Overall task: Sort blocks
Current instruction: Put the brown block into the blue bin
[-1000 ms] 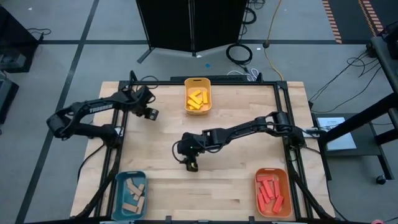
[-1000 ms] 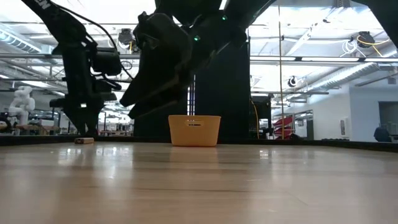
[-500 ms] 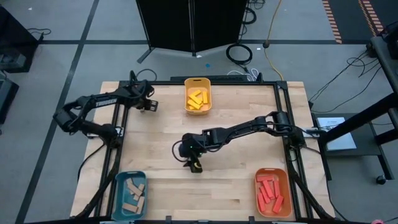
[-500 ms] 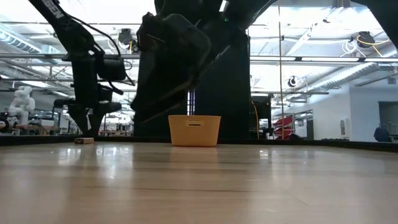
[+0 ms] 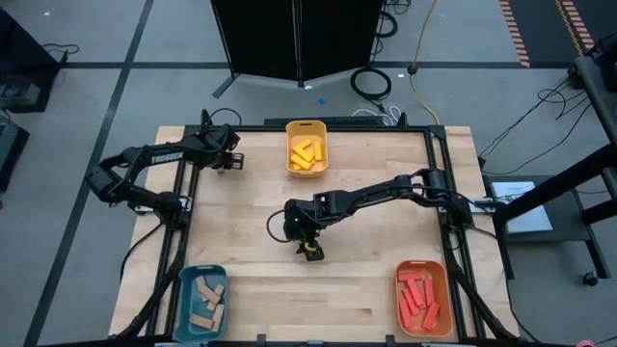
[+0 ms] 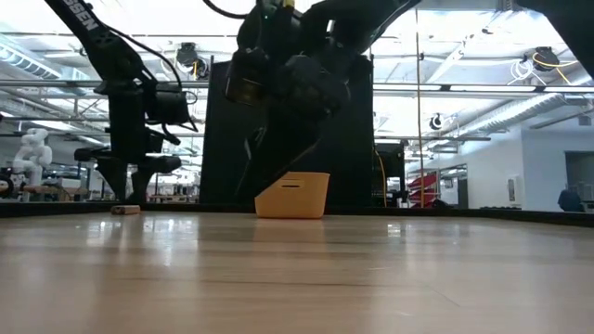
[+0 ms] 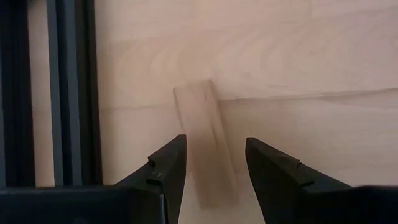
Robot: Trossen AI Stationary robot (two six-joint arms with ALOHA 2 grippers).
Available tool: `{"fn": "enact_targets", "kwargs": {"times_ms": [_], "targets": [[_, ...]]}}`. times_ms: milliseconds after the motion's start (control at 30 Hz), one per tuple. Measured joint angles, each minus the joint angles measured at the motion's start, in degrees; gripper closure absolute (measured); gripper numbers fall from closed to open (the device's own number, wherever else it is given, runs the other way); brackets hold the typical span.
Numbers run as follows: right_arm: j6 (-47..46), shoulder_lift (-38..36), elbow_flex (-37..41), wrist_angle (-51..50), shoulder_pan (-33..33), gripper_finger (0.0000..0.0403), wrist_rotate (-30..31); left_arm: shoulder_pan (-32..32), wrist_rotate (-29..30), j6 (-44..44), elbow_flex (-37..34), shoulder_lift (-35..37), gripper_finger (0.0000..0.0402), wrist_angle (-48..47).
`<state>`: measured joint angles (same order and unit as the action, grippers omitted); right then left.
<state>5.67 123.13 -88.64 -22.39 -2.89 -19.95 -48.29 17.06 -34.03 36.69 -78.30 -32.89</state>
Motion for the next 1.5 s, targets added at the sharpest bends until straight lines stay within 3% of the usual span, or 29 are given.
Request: {"fn": "enact_targets", "kwargs": {"times_ms": [133, 733, 833, 1000, 1133, 1333, 1500], "targets": [[2.65, 0.00, 0.00, -1.13, 0.89, 0.0195, -2.75, 0.00, -0.12, -2.79, -0.15, 0.00, 0.0240, -0.46], [11.27, 0.00, 0.00, -8.25, 1.77, 0.0195, -2.93, 0.42, -2.19, -5.95, -0.11, -5.70, 0.0240, -0.34], [12.34, 0.00, 0.00, -8.73, 1.89, 0.0195, -2.80, 1.27, -1.97, -6.05, -0.16, -5.57, 0.0257, -0.32], [13.05, 0.00, 0.00, -8.77, 2.64, 0.0195, -2.75, 2.35, -1.38, -5.11, -0.22, -5.31, 0.0321, -0.46], [12.98, 0.00, 0.00, -9.32, 3.29, 0.0195, -2.75, 3.30, -0.65, -4.60, -0.27, -5.03, 0.0322, -0.73], [13.03, 0.00, 0.00, -12.57, 3.71, 0.0195, -2.82, 6.21, -5.44, -4.51, 1.67, 0.45, 0.0322, -10.10], [13.84, 0.00, 0.00, -12.03, 3.69, 0.0195, -2.86, 14.44, -12.40, -6.59, 2.29, 10.85, 0.0322, -20.89]]}}
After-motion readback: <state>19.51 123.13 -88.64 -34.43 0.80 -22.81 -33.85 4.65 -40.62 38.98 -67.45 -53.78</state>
